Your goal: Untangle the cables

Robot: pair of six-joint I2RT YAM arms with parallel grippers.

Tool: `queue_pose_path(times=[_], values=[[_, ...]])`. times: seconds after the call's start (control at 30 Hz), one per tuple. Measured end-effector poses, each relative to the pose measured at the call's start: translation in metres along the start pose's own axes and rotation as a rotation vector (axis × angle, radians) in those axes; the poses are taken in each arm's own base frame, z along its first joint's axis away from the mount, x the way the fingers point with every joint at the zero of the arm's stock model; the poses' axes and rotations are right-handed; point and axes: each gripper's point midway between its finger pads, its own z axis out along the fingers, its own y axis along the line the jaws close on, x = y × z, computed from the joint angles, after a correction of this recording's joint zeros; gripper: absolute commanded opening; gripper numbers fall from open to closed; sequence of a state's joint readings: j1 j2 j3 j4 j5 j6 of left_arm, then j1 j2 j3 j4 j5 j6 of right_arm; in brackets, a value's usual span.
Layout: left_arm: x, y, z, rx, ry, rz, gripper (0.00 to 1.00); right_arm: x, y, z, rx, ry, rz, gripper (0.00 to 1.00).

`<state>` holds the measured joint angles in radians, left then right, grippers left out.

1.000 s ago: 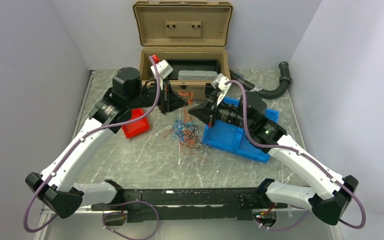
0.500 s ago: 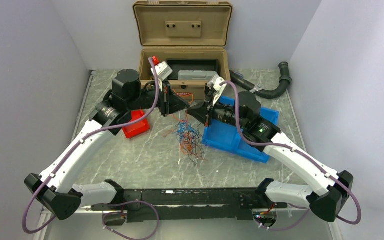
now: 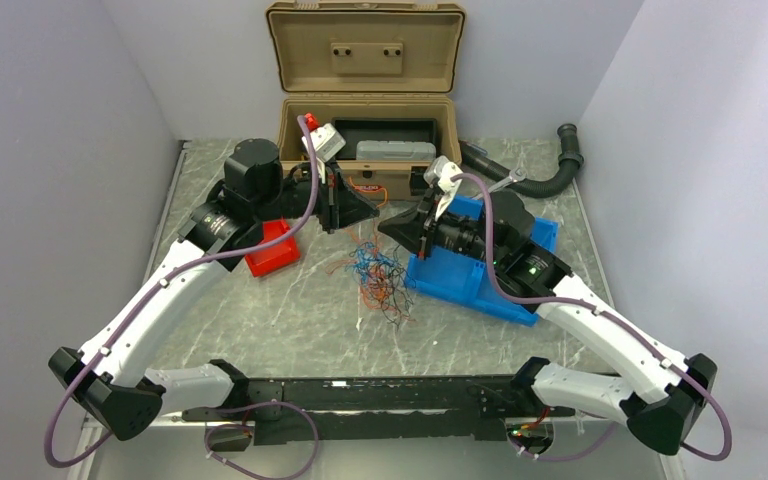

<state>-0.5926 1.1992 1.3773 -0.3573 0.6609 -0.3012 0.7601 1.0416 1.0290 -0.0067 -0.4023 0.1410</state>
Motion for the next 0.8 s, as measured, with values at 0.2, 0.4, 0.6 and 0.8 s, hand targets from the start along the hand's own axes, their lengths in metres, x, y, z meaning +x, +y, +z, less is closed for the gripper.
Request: queue_pose_path(times=[0.2,0.4,0.6,0.8], values=[[0.0,-0.001,0.0,0.006,0.0,-0.003,0.0,0.0,0.004,-0.001,-0.019,0.0,-0.004,0.3],[-0.001,-0.003,0.0,0.017,-0.002,-0.004,0.0,0.005,0.002,0.007,-0.032,0.008,0.0,0.28],[-0.002,-0.005,0.0,0.026,-0.006,-0.001,0.0,0.015,-0.005,0.028,-0.041,0.048,0.018,0.0],[-0.002,-0.005,0.0,0.026,-0.009,-0.001,0.43,0.014,-0.005,0.028,-0.038,0.046,0.024,0.0]])
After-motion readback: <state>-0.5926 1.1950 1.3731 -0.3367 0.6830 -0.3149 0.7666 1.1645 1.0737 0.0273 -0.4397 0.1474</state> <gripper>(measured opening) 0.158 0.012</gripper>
